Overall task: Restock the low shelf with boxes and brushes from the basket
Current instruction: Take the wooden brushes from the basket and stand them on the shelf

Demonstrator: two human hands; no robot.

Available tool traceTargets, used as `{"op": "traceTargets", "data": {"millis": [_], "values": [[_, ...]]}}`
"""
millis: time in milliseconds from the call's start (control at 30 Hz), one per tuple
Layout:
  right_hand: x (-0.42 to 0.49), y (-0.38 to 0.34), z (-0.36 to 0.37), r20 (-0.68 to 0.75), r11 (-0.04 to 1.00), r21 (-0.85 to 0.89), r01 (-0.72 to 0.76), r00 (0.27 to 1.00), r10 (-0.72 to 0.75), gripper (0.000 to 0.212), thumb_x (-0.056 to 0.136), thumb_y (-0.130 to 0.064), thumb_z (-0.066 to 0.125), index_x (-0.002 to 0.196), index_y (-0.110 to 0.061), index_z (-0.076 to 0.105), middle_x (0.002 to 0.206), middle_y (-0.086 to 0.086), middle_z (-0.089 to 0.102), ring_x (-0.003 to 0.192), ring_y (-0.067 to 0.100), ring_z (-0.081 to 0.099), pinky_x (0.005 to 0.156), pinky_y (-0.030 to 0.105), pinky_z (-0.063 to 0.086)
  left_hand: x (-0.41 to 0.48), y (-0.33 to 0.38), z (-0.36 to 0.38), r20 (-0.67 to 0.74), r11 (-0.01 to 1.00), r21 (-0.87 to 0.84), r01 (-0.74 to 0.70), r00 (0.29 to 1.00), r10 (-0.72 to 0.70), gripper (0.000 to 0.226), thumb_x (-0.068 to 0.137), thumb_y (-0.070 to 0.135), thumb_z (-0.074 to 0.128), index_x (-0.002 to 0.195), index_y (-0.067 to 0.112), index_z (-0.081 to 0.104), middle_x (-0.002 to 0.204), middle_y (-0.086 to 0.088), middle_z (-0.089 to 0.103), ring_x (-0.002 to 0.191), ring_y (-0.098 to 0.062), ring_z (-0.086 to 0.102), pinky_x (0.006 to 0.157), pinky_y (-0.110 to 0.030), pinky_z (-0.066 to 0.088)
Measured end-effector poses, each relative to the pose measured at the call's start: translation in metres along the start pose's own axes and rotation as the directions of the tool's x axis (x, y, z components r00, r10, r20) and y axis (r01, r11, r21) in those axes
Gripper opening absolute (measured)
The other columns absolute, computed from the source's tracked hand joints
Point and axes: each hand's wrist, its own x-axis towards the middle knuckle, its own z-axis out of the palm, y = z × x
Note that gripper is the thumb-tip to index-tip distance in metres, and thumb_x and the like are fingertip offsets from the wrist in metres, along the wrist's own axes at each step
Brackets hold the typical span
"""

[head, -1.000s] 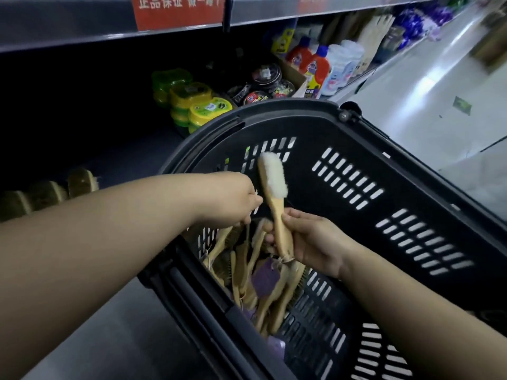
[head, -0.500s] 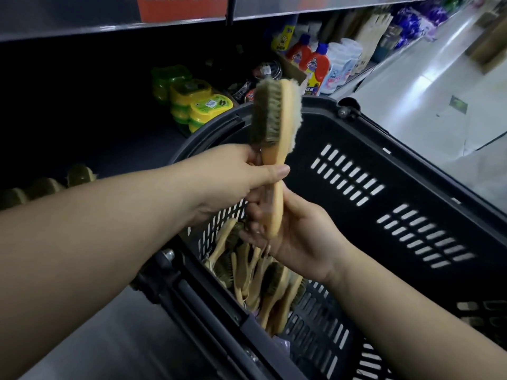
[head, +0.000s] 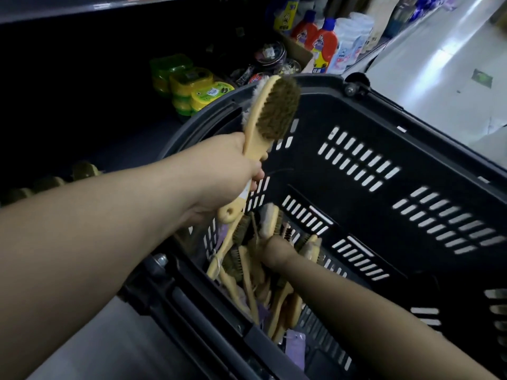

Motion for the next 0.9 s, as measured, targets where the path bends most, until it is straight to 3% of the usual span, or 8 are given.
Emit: {"op": "traceTargets", "data": {"millis": [100,233,333,500,600,700,833,900], "values": [[-0.021,0.005,-0.028,0.046,0.858,0.512,-0.044,0.999,0.024,0.029,0.085,-0.031,0.066,0.105,-0.012,0.058,0.082,0.000,0.065,0.070,0.013,0.063,0.055,0.022,0.048,0.000,0.001,-0.001,-0.015,1.000,0.013,0.023,1.000,-0.023,0.023,0.093,0.004,0.050,0.108,0.019,0.060,0.090,-0.001,0.062,0.074,-0.009,0.056,0.065,-0.022,0.044],[-0.055,0.007,-0.066,0.098,0.607,0.793,-0.045,0.994,-0.054,0.014,0.094,-0.016,0.055,0.105,-0.008,0.060,0.069,0.004,0.066,0.057,0.016,0.063,0.051,0.026,0.052,-0.001,0.001,-0.001,-0.024,0.999,-0.011,0.036,0.999,-0.036,0.024,0.092,0.004,0.051,0.108,0.019,0.060,0.088,-0.001,0.061,0.074,-0.010,0.056,0.073,-0.029,0.046],[-0.082,-0.005,-0.086,0.182,0.499,0.862,-0.086,0.972,-0.146,0.018,0.095,-0.019,0.048,0.079,-0.012,0.051,0.057,0.003,0.047,0.046,0.015,0.051,0.040,0.024,0.044,-0.004,0.001,-0.001,-0.015,0.999,-0.012,0.052,0.998,-0.053,0.025,0.091,0.004,0.051,0.110,0.018,0.059,0.095,-0.008,0.063,0.080,-0.016,0.058,0.085,-0.038,0.049],[-0.120,-0.036,-0.095,0.129,0.307,0.951,0.034,0.860,-0.494,0.021,0.081,-0.035,0.045,0.073,-0.016,0.048,0.061,-0.002,0.045,0.050,0.011,0.045,0.058,0.025,0.046,-0.006,0.002,-0.001,0.005,0.995,-0.039,0.087,0.996,-0.087,0.030,0.092,0.000,0.044,0.117,0.014,0.053,0.096,-0.006,0.061,0.086,-0.021,0.060,0.093,-0.049,0.049],[-0.128,-0.049,-0.097,0.089,0.314,0.940,0.136,0.790,-0.606,0.036,0.082,-0.041,0.036,0.073,-0.015,0.059,0.070,0.003,0.054,0.062,0.018,0.051,0.062,0.027,0.047,-0.005,0.001,-0.001,0.061,0.988,-0.093,0.123,0.991,-0.117,0.035,0.095,-0.002,0.038,0.123,0.016,0.048,0.100,-0.007,0.061,0.096,-0.024,0.063,0.088,-0.050,0.053],[-0.128,-0.057,-0.098,-0.044,0.358,0.884,0.300,0.817,-0.575,0.041,0.080,-0.038,0.035,0.072,-0.011,0.065,0.070,0.012,0.056,0.070,0.033,0.045,0.068,0.037,0.043,-0.005,0.000,-0.002,0.117,0.987,-0.074,0.142,0.984,-0.133,0.033,0.093,-0.001,0.044,0.122,0.015,0.050,0.110,-0.017,0.062,0.103,-0.036,0.062,0.087,-0.055,0.052],[-0.132,-0.063,-0.100,-0.094,0.432,0.800,0.416,0.798,-0.595,0.034,0.081,-0.031,0.040,0.064,-0.018,0.066,0.054,0.005,0.051,0.045,0.013,0.043,0.047,0.021,0.039,-0.006,-0.001,-0.003,0.218,0.973,-0.157,0.169,0.967,-0.132,0.029,0.096,0.007,0.043,0.122,0.017,0.052,0.108,-0.019,0.066,0.102,-0.035,0.064,0.088,-0.053,0.052],[-0.133,-0.064,-0.104,-0.091,0.467,0.743,0.480,0.764,-0.639,0.036,0.086,-0.030,0.040,0.062,-0.022,0.066,0.052,0.001,0.051,0.045,0.011,0.044,0.046,0.020,0.038,-0.008,-0.001,-0.003,0.236,0.963,-0.216,0.160,0.966,-0.108,0.026,0.097,0.017,0.046,0.122,0.019,0.051,0.102,-0.015,0.070,0.092,-0.030,0.068,0.082,-0.047,0.056]]}}
